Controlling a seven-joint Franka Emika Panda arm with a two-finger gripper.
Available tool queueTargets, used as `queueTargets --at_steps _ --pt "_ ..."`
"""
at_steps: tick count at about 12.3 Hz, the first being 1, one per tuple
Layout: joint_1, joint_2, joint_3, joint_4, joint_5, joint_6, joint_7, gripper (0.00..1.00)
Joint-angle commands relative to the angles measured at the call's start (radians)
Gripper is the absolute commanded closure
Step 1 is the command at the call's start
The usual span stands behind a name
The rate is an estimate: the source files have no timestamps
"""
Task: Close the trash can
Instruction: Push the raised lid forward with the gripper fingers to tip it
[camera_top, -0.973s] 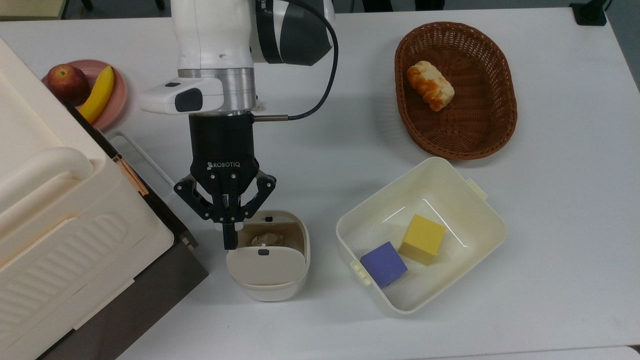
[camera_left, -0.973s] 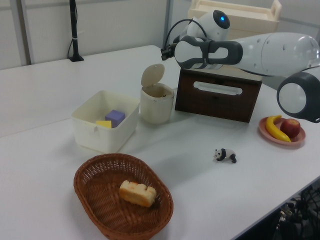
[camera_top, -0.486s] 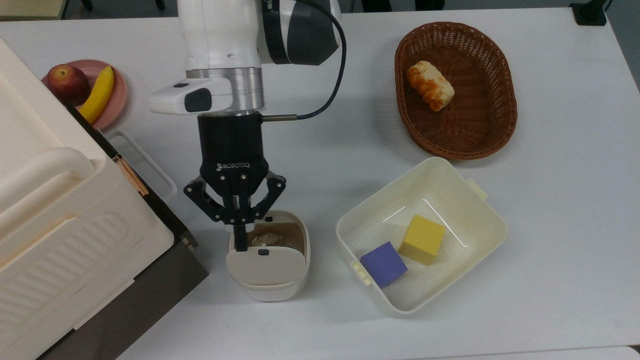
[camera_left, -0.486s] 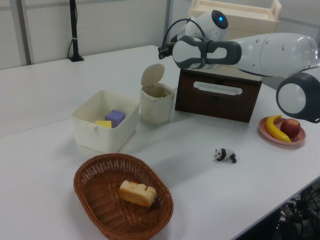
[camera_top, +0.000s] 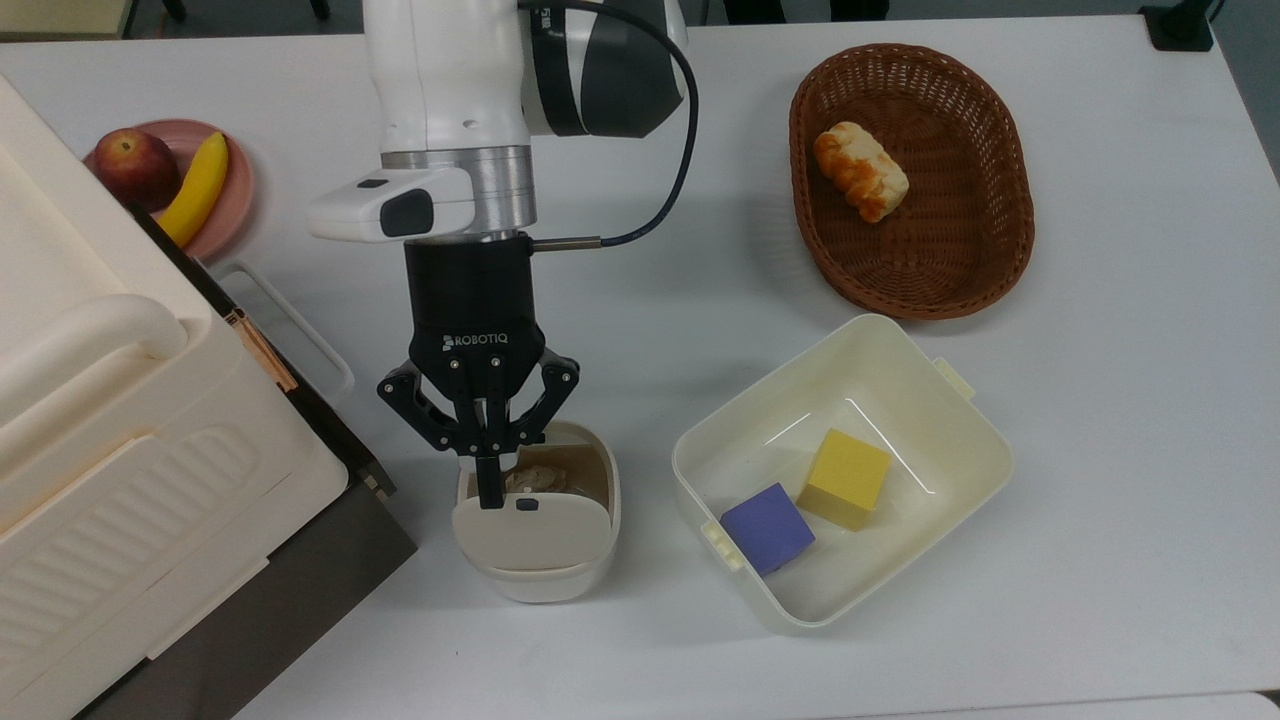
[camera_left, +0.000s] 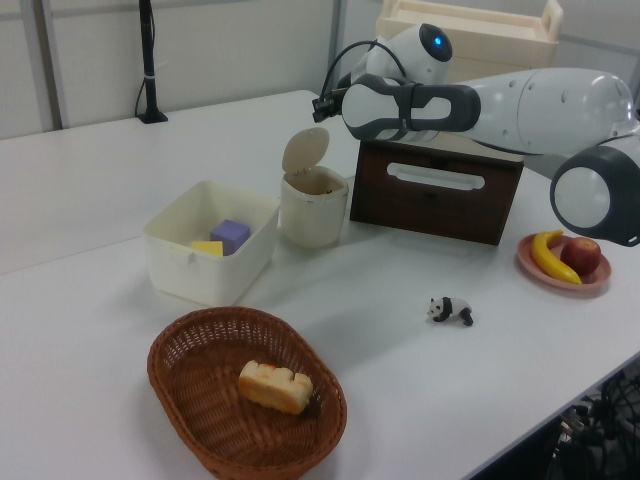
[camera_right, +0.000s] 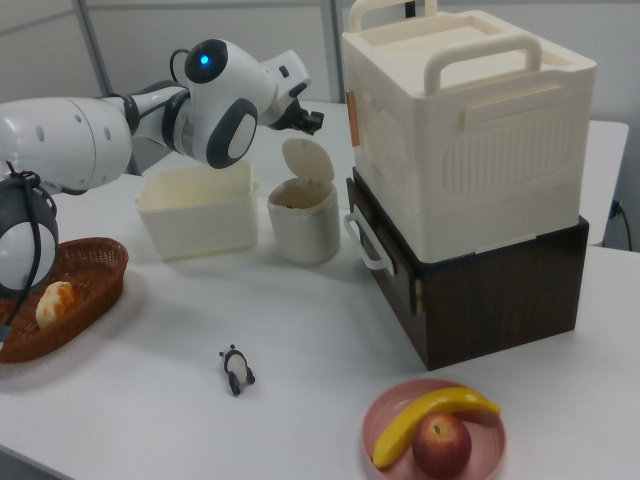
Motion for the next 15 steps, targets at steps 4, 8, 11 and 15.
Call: queueTargets --at_steps 4,8,11,15 --pt "-0.006 0.043 0.002 0.039 0.012 0.042 -0.041 1.0" --pt "-0.006 0.042 0.002 0.012 0.003 0.041 -0.057 1.0" --pt "-0.007 0.011 0.006 -0.042 -0.008 0.041 -0.074 1.0" --pt "-0.007 -0.082 0.012 -0.168 -0.008 0.039 -0.089 1.0"
